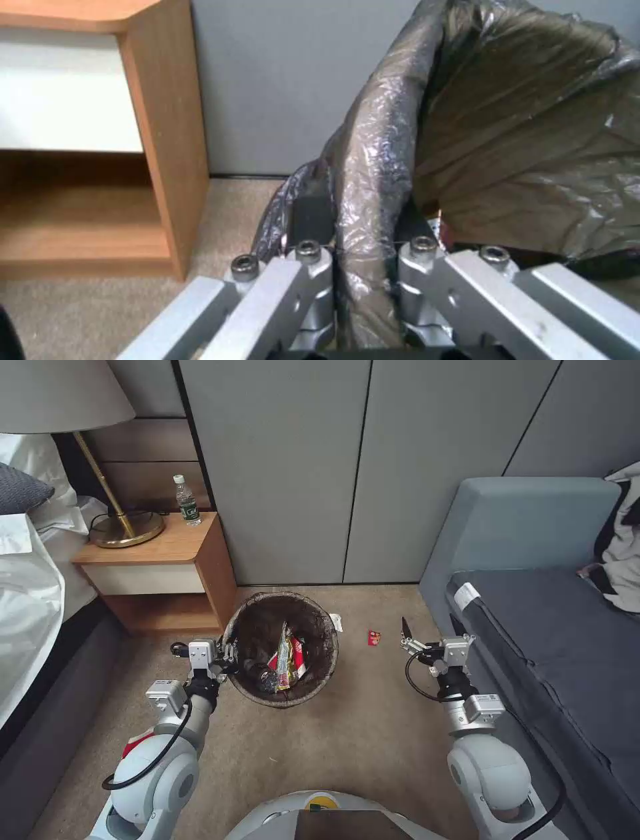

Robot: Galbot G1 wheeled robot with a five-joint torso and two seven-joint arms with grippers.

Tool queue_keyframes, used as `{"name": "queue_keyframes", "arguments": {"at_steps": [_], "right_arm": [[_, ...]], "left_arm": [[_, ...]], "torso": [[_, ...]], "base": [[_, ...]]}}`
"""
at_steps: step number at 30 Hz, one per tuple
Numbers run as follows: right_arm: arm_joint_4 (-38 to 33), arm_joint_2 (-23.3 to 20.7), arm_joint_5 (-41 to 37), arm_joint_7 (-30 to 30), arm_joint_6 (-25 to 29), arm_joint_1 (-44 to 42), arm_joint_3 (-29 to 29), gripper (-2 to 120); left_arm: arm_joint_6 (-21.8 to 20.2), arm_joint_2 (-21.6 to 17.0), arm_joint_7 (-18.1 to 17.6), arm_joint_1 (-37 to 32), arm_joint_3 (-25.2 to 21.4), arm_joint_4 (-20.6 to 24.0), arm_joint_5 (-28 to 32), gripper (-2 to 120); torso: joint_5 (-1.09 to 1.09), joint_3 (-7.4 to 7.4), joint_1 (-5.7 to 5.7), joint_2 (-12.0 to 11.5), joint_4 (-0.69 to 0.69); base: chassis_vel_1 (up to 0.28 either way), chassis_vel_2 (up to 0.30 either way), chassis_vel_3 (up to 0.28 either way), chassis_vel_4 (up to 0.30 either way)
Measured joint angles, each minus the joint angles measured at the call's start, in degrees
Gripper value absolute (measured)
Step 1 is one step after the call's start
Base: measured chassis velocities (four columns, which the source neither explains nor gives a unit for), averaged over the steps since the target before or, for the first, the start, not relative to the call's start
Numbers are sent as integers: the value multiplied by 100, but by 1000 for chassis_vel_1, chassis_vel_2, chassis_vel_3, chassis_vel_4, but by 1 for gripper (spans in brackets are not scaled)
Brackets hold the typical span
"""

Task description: Pick up the trash bin, then pick up the garbage from the floor and place it into the trash bin.

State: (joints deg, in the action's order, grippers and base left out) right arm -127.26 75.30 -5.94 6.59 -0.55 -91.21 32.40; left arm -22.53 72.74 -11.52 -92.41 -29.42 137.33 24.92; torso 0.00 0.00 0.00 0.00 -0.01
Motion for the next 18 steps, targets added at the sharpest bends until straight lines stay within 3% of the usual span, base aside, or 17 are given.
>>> {"name": "queue_keyframes", "arguments": {"at_steps": [18], "right_arm": [[-11, -6, 1, 22, 1, 3, -72, 100]], "left_arm": [[3, -4, 7, 3, -5, 27, 1, 6]], "torso": [[1, 0, 0, 0, 1]], "base": [[-130, 131, 130, -127]]}}
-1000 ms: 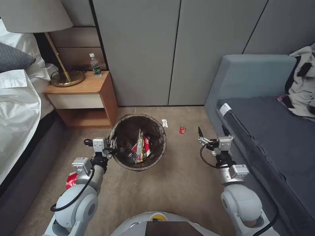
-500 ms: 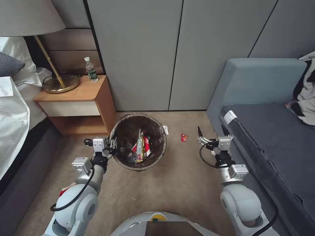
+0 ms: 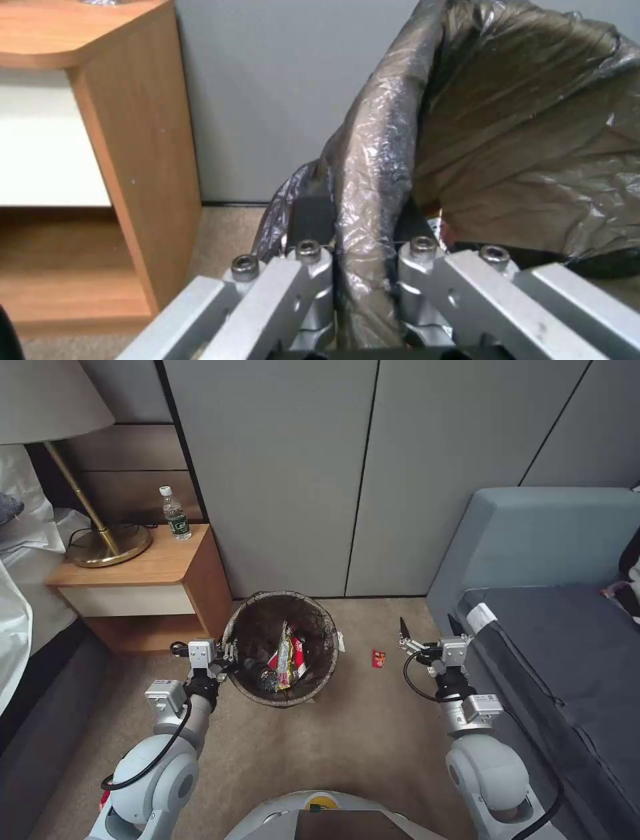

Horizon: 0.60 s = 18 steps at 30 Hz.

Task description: Pick up the trash bin, then pick up the garbage from the floor and place it into the trash bin.

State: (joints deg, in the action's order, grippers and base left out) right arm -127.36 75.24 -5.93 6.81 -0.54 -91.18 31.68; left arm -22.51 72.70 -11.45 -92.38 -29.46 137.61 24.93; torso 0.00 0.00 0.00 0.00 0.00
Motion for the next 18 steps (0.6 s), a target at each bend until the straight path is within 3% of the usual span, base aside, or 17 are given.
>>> {"name": "queue_keyframes", "arguments": {"at_steps": [18], "right_arm": [[38, -178, -56, 6, -80, -25, -102, 100]], "left_arm": [[14, -6, -42, 23, -14, 8, 37, 6]], "torso": [[-1, 1, 1, 0, 3]], "base": [[-117, 124, 125, -121]]}}
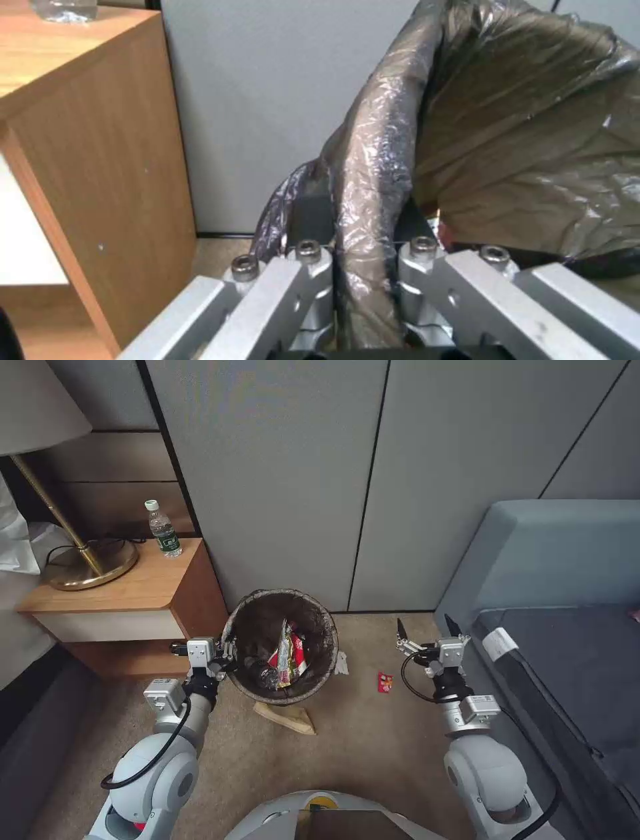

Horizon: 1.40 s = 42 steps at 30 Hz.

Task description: Pick up the trash bin, then pick up the garbage from the floor and place it into the trash bin.

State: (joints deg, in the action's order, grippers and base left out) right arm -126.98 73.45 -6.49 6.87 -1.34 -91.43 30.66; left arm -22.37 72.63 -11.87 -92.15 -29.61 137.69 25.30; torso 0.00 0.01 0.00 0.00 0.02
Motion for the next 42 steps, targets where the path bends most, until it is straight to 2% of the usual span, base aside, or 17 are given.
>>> {"name": "queue_keyframes", "arguments": {"at_steps": [7, 15, 23, 27, 42], "right_arm": [[342, -373, -119, -41, -136, -121, 62, 100], [947, -665, -514, -449, -198, -323, 102, 100], [1610, -668, -751, -518, -309, 94, -157, 100], [1858, -702, -1090, -499, -717, 320, -333, 100], [2795, -630, -1634, -249, -1304, 867, -715, 100]], "left_arm": [[0, -6, -1, -6, -4, 9, 1, 6], [-12, -12, -16, -30, -40, 61, 12, 6], [-23, 1, -19, -94, -45, 136, 7, 6], [-25, -18, -25, -114, -64, 156, 5, 6], [-20, -54, -19, -122, -91, 160, 7, 6]], "torso": [[1, -1, 0, 0, -3], [0, -1, 0, 0, -4], [1, -1, -1, 0, -2], [0, -1, 0, 0, -2], [0, -1, -1, 0, -2]], "base": [[-6, 22, 18, -12], [0, 0, 0, 0], [0, 0, 0, 0], [0, 0, 0, 0], [0, 0, 0, 0]]}}
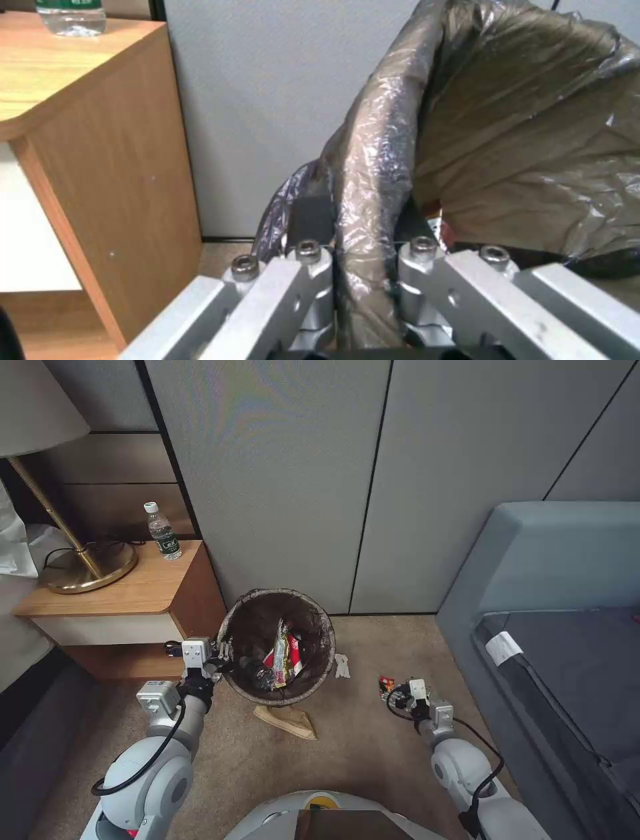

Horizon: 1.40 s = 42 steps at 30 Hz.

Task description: Pick up the trash bin, then pick up the garbage from the floor and place it into the trash bin.

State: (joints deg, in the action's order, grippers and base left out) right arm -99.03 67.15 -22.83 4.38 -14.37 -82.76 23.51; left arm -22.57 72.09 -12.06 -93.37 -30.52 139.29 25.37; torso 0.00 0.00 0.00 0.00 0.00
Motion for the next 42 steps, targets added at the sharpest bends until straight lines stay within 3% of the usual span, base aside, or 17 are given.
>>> {"name": "queue_keyframes", "arguments": {"at_steps": [14, 42], "right_arm": [[1057, 140, 234, 141, 26, 561, -75, 100], [2225, 386, 275, 428, -433, 1665, -412, 100]], "left_arm": [[2, -1, 23, -13, 29, 21, 1, 6], [0, 47, 54, 8, 84, -25, -39, 6]], "torso": [[0, 0, 0, 0, 0], [0, 0, 0, 0, 0]], "base": [[0, 0, 0, 0], [0, 0, 0, 0]]}}
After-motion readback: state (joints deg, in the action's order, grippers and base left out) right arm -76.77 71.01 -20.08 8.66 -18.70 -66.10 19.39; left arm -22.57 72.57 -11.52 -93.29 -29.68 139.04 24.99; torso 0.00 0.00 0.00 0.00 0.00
